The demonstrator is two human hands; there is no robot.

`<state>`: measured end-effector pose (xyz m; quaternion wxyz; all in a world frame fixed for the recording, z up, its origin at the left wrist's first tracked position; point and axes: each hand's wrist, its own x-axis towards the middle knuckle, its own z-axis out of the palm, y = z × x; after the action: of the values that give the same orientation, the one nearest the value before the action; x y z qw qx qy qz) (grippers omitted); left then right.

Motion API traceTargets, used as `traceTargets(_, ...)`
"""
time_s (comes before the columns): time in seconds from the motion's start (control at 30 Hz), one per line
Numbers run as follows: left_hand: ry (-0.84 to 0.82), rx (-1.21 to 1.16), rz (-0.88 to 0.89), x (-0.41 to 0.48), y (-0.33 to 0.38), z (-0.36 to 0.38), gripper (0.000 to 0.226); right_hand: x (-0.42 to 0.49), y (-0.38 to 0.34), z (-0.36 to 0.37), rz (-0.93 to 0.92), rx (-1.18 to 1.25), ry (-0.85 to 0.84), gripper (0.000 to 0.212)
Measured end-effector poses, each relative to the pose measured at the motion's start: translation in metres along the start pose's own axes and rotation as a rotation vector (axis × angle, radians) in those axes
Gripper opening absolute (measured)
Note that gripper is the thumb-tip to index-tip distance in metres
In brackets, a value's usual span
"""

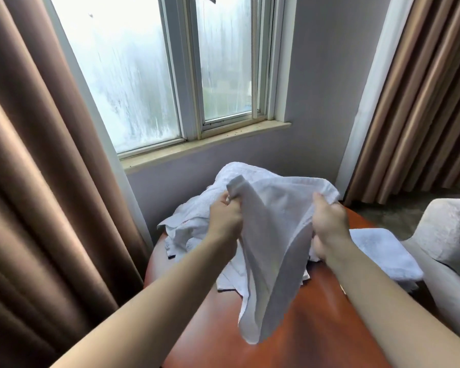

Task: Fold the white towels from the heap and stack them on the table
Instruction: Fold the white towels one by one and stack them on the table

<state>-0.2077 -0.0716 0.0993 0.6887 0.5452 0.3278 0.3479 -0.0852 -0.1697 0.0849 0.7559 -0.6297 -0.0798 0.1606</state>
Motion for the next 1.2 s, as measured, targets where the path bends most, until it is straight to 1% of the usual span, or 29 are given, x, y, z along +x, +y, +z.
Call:
traceTargets(0.03, 0.033, 0.032, -0.009, 0.005, 0.002, -0.008, 0.015, 0.013, 0.001, -0.01, 0.049, 0.013, 0.058, 0.019)
traceTargets(0.1, 0.082, 0.056, -0.021, 0.013, 0.005, -0.025, 0.021, 0.03, -0.003, -0.029, 0.092, 0.04, 0.16, 0.016)
traceTargets(0.17, 0.09, 0.068, -0.04, 0.016, 0.008, -0.036, 0.025, 0.039, -0.005, -0.038, 0.111, 0.055, 0.204, 0.02)
traceTargets(0.2, 0.077, 0.076, -0.051, 0.014, 0.009, -0.038, 0.025, 0.038, -0.005, -0.038, 0.11, 0.045, 0.195, 0.026)
traceTargets(0.3, -0.034, 0.083, -0.075, 0.003, 0.011, -0.033, 0.023, 0.019, -0.003, -0.019, 0.084, -0.027, 0.072, 0.042)
traceTargets(0.37, -0.126, 0.071, -0.075, -0.01, 0.011, -0.022, 0.025, -0.007, -0.004, 0.001, 0.018, -0.111, -0.032, 0.041)
traceTargets(0.43, -0.205, 0.051, -0.07, -0.02, 0.008, -0.01, 0.031, -0.032, -0.002, 0.019, -0.055, -0.154, -0.173, 0.036)
traceTargets(0.5, -0.242, 0.041, -0.037, -0.027, 0.004, 0.0, 0.034, -0.049, 0.002, 0.033, -0.134, -0.214, -0.277, 0.033)
traceTargets(0.57, -0.237, 0.032, 0.0, -0.03, 0.002, 0.004, 0.036, -0.056, 0.007, 0.039, -0.228, -0.281, -0.319, 0.035)
traceTargets(0.63, -0.246, 0.029, 0.03, -0.033, -0.001, 0.007, 0.031, -0.058, 0.011, 0.04, -0.303, -0.316, -0.346, 0.037)
traceTargets(0.7, -0.276, 0.045, 0.067, -0.036, -0.006, 0.009, 0.024, -0.059, 0.014, 0.039, -0.354, -0.324, -0.384, 0.039)
traceTargets(0.8, -0.302, 0.119, 0.165, -0.038, -0.01, 0.01, 0.026, -0.061, 0.014, 0.035, -0.402, -0.327, -0.421, 0.043)
traceTargets(0.9, -0.348, 0.235, 0.278, -0.039, -0.009, 0.009, 0.033, -0.061, 0.011, 0.031, -0.346, -0.271, -0.467, 0.062)
traceTargets(0.97, -0.369, 0.244, 0.289, -0.039, -0.008, 0.009, 0.033, -0.061, 0.009, 0.032, -0.317, -0.214, -0.425, 0.06)
traceTargets(1.03, -0.391, 0.243, 0.307, -0.041, -0.007, 0.01, 0.024, -0.059, 0.006, 0.034, -0.279, -0.137, -0.335, 0.052)
traceTargets(1.07, -0.401, 0.246, 0.319, -0.043, -0.007, 0.01, 0.031, -0.059, 0.004, 0.035, -0.247, -0.082, -0.283, 0.038)
traceTargets(1.1, -0.414, 0.232, 0.319, -0.043, -0.009, 0.01, 0.048, -0.058, 0.002, 0.035, -0.192, -0.001, -0.253, 0.024)
traceTargets(1.13, -0.428, 0.196, 0.288, -0.044, -0.01, 0.009, 0.068, -0.057, 0.001, 0.034, -0.114, 0.09, -0.237, 0.023)
traceTargets(1.17, -0.452, 0.154, 0.254, -0.044, -0.012, 0.009, 0.082, -0.056, -0.002, 0.033, -0.035, 0.175, -0.237, 0.026)
traceTargets(1.2, -0.46, 0.105, 0.247, -0.045, -0.015, 0.009, 0.085, -0.054, -0.003, 0.031, 0.03, 0.244, -0.242, 0.029)
